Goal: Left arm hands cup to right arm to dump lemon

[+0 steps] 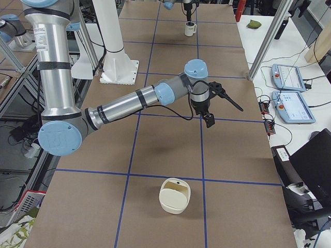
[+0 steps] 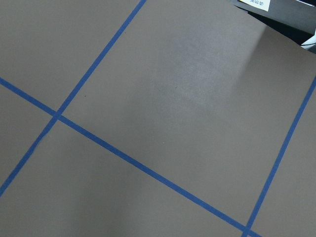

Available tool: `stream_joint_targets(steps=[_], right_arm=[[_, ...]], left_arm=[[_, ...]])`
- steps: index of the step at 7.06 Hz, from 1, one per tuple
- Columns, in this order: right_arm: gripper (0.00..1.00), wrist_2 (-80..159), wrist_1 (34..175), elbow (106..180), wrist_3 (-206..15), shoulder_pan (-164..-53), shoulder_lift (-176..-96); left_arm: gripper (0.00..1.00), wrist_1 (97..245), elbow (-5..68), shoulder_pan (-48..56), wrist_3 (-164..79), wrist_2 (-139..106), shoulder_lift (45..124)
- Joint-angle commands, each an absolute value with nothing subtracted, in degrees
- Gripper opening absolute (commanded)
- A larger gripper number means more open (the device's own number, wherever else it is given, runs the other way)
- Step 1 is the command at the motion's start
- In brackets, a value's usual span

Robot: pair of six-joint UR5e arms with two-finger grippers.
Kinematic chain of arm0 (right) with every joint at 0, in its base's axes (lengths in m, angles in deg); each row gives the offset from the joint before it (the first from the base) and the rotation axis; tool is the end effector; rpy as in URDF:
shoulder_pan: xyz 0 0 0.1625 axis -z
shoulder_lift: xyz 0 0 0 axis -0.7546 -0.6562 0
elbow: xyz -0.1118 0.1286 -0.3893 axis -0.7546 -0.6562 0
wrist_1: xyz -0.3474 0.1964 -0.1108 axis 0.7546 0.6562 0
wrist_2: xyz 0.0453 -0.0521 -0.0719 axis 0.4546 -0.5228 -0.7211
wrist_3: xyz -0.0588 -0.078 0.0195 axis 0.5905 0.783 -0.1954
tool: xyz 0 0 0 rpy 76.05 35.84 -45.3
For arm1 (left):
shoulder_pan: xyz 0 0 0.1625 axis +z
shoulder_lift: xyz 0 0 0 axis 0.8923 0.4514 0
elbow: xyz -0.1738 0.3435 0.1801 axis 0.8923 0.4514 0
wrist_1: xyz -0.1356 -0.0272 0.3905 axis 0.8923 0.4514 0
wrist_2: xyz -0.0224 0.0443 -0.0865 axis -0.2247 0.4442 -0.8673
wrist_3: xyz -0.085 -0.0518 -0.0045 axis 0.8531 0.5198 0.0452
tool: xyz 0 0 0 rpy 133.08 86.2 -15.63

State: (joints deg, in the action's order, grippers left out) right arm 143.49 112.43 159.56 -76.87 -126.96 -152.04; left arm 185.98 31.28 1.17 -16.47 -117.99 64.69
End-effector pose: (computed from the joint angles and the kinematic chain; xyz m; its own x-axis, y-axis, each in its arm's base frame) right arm -0.0360 -0.5200 0.4485 0.7106 -0.4881 0.5068 0.2130 0.8357 0.5061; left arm 0.1748 -0.4964 0.5793 0.6578 0.1080 -0.7454 0.1081 0.9659 0.2353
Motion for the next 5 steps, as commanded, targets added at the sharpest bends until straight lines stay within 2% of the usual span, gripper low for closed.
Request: stream_joint_targets(steps=[1, 3, 5], right_arm=[[1.00, 143.56, 112.43, 159.63, -76.87, -127.04, -152.05], [1.00, 143.56, 112.34, 159.63, -76.87, -126.95, -152.05], [1.00, 143.47, 110.25, 159.54, -76.69, -126.95, -152.05]], left_arm=[[0.00, 186.48, 31.53, 1.20, -16.60, -117.92, 64.41], [0.00, 186.39, 32.23, 1.12, -17.56, -118.45, 64.67], [0.00, 182.03, 37.57, 0.33, -17.57, -122.90, 64.84]])
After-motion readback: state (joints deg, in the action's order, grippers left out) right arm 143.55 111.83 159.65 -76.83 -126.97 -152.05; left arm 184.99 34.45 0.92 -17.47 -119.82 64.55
